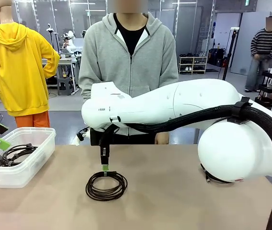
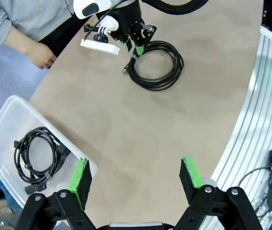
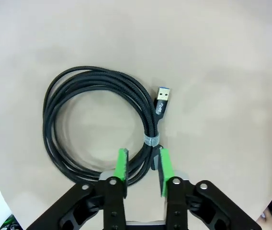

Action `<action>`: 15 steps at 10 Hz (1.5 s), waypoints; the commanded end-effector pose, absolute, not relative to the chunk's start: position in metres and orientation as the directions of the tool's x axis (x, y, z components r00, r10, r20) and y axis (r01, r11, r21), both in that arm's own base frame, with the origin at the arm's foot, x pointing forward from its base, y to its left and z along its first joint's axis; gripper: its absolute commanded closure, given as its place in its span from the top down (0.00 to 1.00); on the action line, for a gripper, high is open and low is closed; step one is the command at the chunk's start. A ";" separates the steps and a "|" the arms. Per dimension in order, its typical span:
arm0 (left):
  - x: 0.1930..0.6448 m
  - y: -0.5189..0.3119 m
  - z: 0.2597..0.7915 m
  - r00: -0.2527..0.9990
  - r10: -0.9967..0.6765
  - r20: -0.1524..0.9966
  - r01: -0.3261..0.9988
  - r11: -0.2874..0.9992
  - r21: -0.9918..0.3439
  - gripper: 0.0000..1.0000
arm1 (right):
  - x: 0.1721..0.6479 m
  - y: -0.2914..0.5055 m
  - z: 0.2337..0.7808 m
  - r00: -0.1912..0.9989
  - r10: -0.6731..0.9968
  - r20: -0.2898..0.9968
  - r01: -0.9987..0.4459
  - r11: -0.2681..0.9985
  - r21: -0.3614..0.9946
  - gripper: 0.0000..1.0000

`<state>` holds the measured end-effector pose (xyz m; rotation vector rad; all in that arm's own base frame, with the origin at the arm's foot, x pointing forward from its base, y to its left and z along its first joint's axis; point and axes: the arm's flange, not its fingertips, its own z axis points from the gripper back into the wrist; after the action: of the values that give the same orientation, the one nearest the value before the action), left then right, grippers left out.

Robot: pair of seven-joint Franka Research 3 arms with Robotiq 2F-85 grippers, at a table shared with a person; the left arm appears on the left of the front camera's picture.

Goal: Organize and store the cables.
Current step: Place the USB Extension Cable into the Organizing box.

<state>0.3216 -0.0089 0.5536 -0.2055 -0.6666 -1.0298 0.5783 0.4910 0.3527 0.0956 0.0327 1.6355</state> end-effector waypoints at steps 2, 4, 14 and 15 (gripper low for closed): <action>0.322 -0.011 0.559 0.356 -0.725 0.590 0.842 0.523 0.135 0.94 | 0.586 0.493 0.360 -0.030 0.998 0.051 -0.997 -0.034 0.064 0.96; 0.322 -0.011 0.559 0.356 -0.725 0.590 0.842 0.523 0.135 0.94 | 0.584 0.477 0.372 -0.003 0.998 0.069 -1.000 -0.005 0.022 1.00; 0.388 -0.173 0.561 0.368 -0.834 0.411 0.830 0.494 0.259 0.94 | 0.491 0.194 0.480 0.173 0.841 0.513 -0.936 0.302 -0.181 1.00; 0.400 -0.192 0.556 0.363 -0.835 0.413 0.827 0.493 0.269 0.94 | 0.474 0.170 0.478 0.183 0.810 0.557 -0.915 0.348 -0.205 1.00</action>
<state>0.3834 -0.1824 0.5515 -0.0251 -0.5318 -1.0847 0.5077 0.1889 0.4892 0.1701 -0.5670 1.2113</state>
